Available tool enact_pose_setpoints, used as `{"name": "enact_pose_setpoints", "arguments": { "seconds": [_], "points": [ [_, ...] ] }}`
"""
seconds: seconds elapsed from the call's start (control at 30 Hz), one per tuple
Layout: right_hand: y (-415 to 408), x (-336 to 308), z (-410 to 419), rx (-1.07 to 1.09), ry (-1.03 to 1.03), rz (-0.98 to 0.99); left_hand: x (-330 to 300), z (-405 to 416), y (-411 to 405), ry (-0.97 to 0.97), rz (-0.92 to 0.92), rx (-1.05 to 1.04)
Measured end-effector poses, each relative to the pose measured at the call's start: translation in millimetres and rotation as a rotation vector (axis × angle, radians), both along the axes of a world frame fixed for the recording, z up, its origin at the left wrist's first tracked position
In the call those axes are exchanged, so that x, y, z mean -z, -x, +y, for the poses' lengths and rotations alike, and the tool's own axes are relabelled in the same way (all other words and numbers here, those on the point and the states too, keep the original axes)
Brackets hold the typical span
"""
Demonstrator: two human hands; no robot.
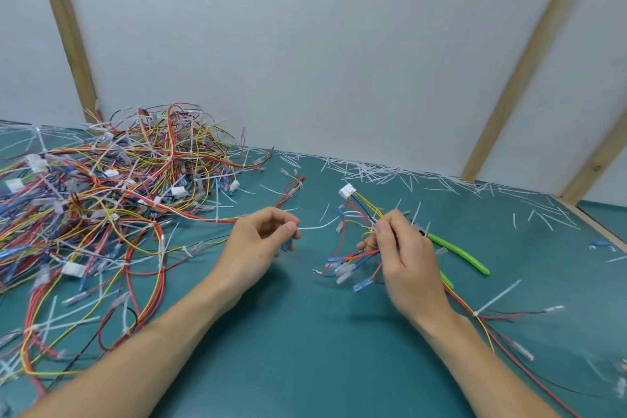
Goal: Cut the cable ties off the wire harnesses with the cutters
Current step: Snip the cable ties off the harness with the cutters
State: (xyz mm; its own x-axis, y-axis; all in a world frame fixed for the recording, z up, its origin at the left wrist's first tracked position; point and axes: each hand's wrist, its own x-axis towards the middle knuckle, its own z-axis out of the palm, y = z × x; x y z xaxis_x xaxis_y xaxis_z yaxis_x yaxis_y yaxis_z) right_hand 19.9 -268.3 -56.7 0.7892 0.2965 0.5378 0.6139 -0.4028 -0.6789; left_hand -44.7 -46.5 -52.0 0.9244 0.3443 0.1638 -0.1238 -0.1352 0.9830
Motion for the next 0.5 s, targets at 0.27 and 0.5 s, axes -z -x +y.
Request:
{"name": "enact_pose_setpoints", "arguments": {
  "seconds": [0.27, 0.5],
  "points": [
    [6.3, 4.1, 6.4, -0.021, 0.005, 0.043, 3.8, 6.9, -1.7, -0.193, 0.002, -0.199],
    [7.4, 5.7, 15.4, -0.01, 0.027, 0.009, -7.9, -10.7, 14.4, -0.262, -0.192, 0.01]
  ]
}}
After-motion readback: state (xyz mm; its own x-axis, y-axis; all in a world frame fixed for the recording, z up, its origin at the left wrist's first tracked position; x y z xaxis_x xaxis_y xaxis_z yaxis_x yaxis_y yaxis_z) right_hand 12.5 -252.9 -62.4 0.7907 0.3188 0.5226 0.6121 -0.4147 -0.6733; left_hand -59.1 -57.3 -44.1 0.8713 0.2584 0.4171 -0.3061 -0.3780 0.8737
